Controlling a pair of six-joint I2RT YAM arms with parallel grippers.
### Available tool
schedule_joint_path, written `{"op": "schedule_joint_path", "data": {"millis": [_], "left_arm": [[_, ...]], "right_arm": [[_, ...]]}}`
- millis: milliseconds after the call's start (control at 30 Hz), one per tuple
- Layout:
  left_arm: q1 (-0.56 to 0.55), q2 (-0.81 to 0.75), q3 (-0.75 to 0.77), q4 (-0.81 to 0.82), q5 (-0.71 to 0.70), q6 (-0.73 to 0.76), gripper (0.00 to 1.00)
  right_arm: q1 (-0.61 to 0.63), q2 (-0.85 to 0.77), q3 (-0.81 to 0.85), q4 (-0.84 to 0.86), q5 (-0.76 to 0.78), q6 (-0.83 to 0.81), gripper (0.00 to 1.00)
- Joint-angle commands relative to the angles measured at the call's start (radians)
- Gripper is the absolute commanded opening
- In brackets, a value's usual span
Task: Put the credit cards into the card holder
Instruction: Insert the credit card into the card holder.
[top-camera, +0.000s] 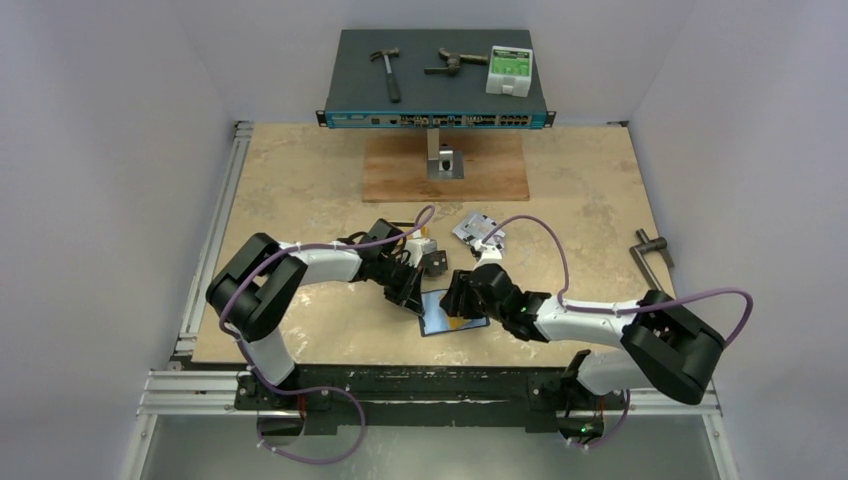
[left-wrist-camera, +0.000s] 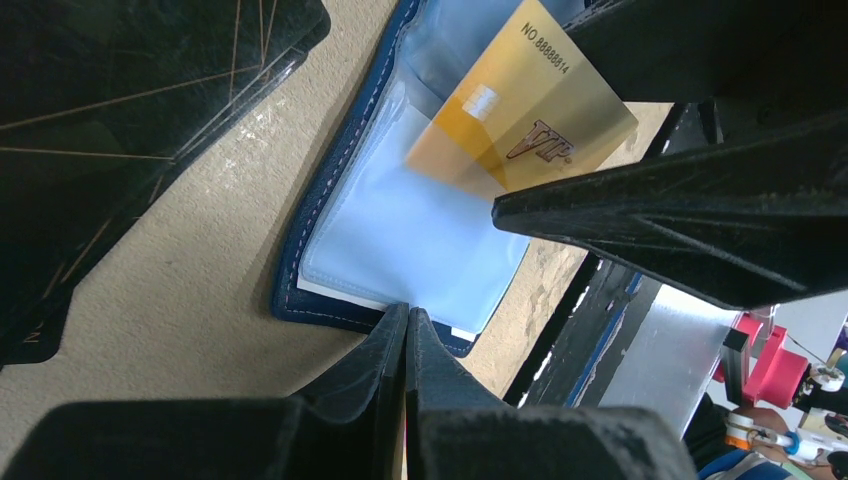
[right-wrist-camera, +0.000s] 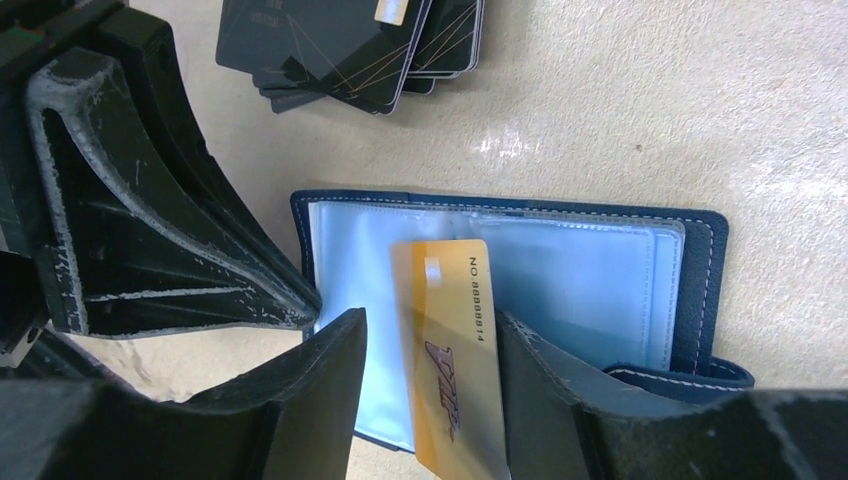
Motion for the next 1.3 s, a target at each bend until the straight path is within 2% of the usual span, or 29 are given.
{"op": "schedule_joint_path", "data": {"millis": [0,100,167,367,467,600,833,900,1267], "left_arm": [[-0.001,-0.013,0.000,-0.011,-0.049,0.040,0.00],[-0.002,-0.013,0.000,-0.010,-0.045,0.039,0.00],[-0.001,-0.013,0.000,-0.009,-0.042,0.038,0.00],[-0.001,-0.014,0.000,-0.010,-0.039,0.038,0.00],[-0.002,-0.015,0.001,-0.010,-0.041,0.038,0.00],[-0.001,-0.013,0.003,-0.013,-0.041,0.038,0.00],[-0.002,-0.016,0.003,-0.013,-0.044,0.039,0.00],[-0.001,-0.016,0.003,-0.013,-0.046,0.040,0.00],[-0.001,-0.023,0.002,-0.013,-0.046,0.041,0.00]], "right_arm": [[0.025,-0.005,0.036,-0.248,0.099,-0.058,0.52],[0.024,-0.043,0.060,-0.327,0.123,-0.083,0.54],[0.025,-0.059,0.076,-0.365,0.131,-0.098,0.61],[0.026,-0.113,0.102,-0.417,0.135,-0.085,0.59],[0.028,-0.175,0.094,-0.452,0.129,-0.061,0.53],[0.044,-0.250,0.040,-0.462,0.081,-0.013,0.29],[0.142,-0.277,0.014,-0.450,0.052,0.047,0.05],[0.158,-0.264,0.015,-0.442,0.048,0.056,0.02],[0.175,-0.164,0.027,-0.345,0.031,0.047,0.01]]}}
